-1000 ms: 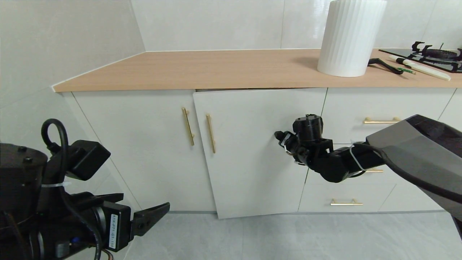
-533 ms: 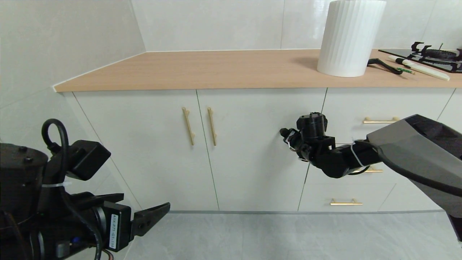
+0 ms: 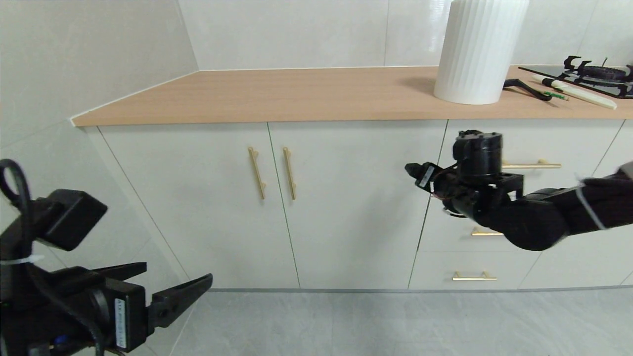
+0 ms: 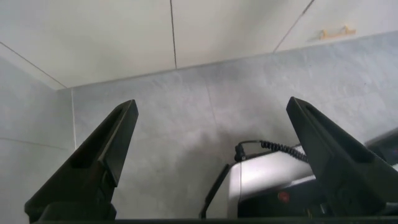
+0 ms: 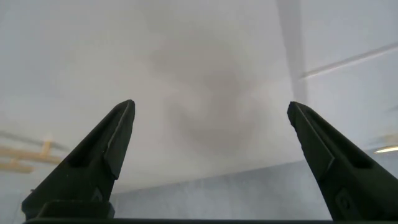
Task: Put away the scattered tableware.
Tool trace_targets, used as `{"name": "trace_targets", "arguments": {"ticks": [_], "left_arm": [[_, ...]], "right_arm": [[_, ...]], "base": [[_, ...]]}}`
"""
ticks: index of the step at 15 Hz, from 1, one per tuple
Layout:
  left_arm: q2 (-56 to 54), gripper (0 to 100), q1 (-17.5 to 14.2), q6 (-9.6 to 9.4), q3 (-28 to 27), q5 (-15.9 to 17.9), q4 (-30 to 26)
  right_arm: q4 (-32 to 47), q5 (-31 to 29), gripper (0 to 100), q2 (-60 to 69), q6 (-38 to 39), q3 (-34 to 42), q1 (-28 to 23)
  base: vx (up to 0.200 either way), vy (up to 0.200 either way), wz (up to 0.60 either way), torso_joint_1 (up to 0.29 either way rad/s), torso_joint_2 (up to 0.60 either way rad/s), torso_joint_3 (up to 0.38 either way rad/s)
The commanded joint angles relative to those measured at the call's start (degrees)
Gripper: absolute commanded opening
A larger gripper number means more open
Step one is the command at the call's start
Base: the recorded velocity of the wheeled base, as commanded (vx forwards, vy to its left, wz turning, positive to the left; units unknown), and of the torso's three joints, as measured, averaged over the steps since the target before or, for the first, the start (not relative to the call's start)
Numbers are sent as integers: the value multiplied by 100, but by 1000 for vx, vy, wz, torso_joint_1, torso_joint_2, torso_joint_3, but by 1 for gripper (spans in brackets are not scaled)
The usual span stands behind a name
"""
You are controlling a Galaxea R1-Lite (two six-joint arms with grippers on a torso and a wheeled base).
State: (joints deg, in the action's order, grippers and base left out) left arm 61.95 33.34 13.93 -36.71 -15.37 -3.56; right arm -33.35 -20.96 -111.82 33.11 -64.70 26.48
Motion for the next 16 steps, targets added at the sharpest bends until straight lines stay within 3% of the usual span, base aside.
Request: {"name": "trace_targets", "arguments": {"ticks": [1,2,3,5,7,8,9,11,12,13,14,16], "left_arm": [[-1317,100,-469,-180,340,-10,-22],[-1388,100,-486,-180,375,-10,-22],[-2310,100,-636,-216,946,-10,-31],[-3365,100,-838,-418,1412,-10,-215],[-4103,100,-1067,-594,1473,-10,-716],[-4508,100,-1260,-831,1456,-10,-1165],[-4648,100,-1383,-954,1465,-10,-1305],[-5378,100,-1796,-1472,1508,-1,-1701],[-5642,100,-1945,-1543,1526,-1,-1947],[-5633,100,-2112,-1472,1649,-141,-2070],[-5633,100,-2279,-1288,1702,-335,-2026],[-5633,100,-2842,-1147,1711,-379,-1929]], "right_arm": [[-251,13,100,2806,-947,2145,33],[-251,13,100,2921,-999,2242,33],[-286,39,100,4494,-1799,3631,-73],[-180,355,100,6155,-2362,4501,-275],[417,496,100,7254,-2722,4747,-556],[1226,496,100,8071,-2854,4764,-679],[1639,478,100,8431,-2889,4756,-776],[2922,478,100,9776,-3249,4756,-1347],[3283,496,100,10286,-3364,4738,-1496],[3502,496,100,10620,-3460,4756,-1681],[3511,426,100,10611,-3425,4773,-1883],[3511,100,100,10611,-3285,4844,-2112]], "base": [[0,0,0,0,0,0],[0,0,0,0,0,0],[0,0,0,0,0,0],[0,0,0,0,0,0],[0,0,0,0,0,0],[0,0,0,0,0,0],[0,0,0,0,0,0],[0,0,0,0,0,0],[0,0,0,0,0,0],[0,0,0,0,0,0],[0,0,0,0,0,0],[0,0,0,0,0,0]]}}
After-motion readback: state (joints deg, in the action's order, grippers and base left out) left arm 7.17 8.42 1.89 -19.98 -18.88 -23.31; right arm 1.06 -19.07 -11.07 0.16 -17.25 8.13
